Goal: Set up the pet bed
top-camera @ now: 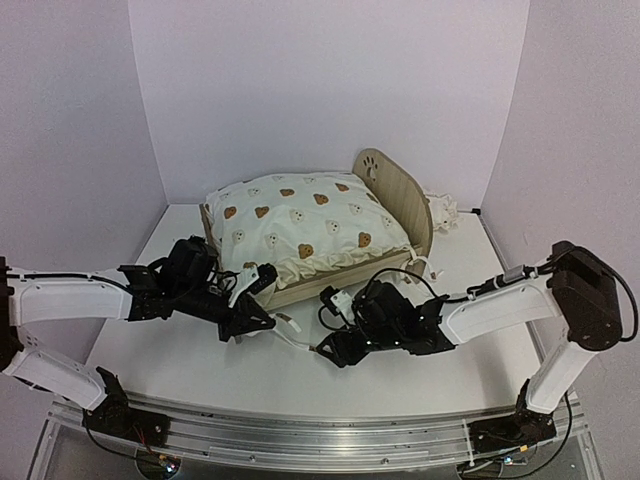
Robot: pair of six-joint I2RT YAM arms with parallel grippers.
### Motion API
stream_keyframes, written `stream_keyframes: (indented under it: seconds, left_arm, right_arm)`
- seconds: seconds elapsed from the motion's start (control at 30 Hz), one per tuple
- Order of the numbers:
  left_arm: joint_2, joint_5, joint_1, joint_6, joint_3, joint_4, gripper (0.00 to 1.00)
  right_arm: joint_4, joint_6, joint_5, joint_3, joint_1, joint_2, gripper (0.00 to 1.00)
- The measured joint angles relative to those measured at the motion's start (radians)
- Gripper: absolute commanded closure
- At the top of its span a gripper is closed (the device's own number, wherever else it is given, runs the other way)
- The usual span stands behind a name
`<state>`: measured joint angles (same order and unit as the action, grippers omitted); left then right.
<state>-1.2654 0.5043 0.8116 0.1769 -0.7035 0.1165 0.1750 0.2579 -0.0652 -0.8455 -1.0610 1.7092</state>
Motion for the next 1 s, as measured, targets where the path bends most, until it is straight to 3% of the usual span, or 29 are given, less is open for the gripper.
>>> stream_keyframes:
  seconds: [0.1,0.2,0.3,0.4,0.63,0.9,0.97,1.0]
  left_arm:
    - [-0.013,-0.017,0.0,-0.065,-0.011,-0.035,1.0]
    - [-0.019,-0.039,0.0,-0.106,-0.016,-0.061,1.0]
    - [-0.021,-0.07,0.0,-0.139,-0.016,-0.073,1.0]
    - [-0.029,-0.104,0.0,-0.173,-0.016,-0.09,1.0]
    - [-0.044,-0.152,0.0,-0.215,-0.016,-0.157,1.0]
    - [-0.097,-0.15,0.0,-0.192,-0.016,-0.219,0.99]
    - [-0.119,-0.144,0.0,-0.168,-0.016,-0.23,0.91]
    - [-0.131,-0.138,0.0,-0.152,-0.016,-0.232,0.82]
  right_arm:
    - [-0.019,-0.063,-0.046,-0.022,-0.008,0.065,0.37]
    - [-0.057,-0.112,-0.066,-0.058,-0.03,0.138,0.46]
    - [-0.085,-0.141,-0.095,-0.102,-0.05,0.177,0.81]
    - [-0.095,-0.144,-0.117,-0.116,-0.062,0.19,0.98]
    - [-0.161,-0.147,-0.107,-0.139,-0.103,0.185,1.0]
    - [-0.275,-0.142,0.042,-0.289,-0.228,0.185,1.0]
    - [-0.281,-0.137,0.089,-0.337,-0.239,0.184,1.0]
    - [-0.283,-0.134,0.112,-0.362,-0.24,0.183,1.0]
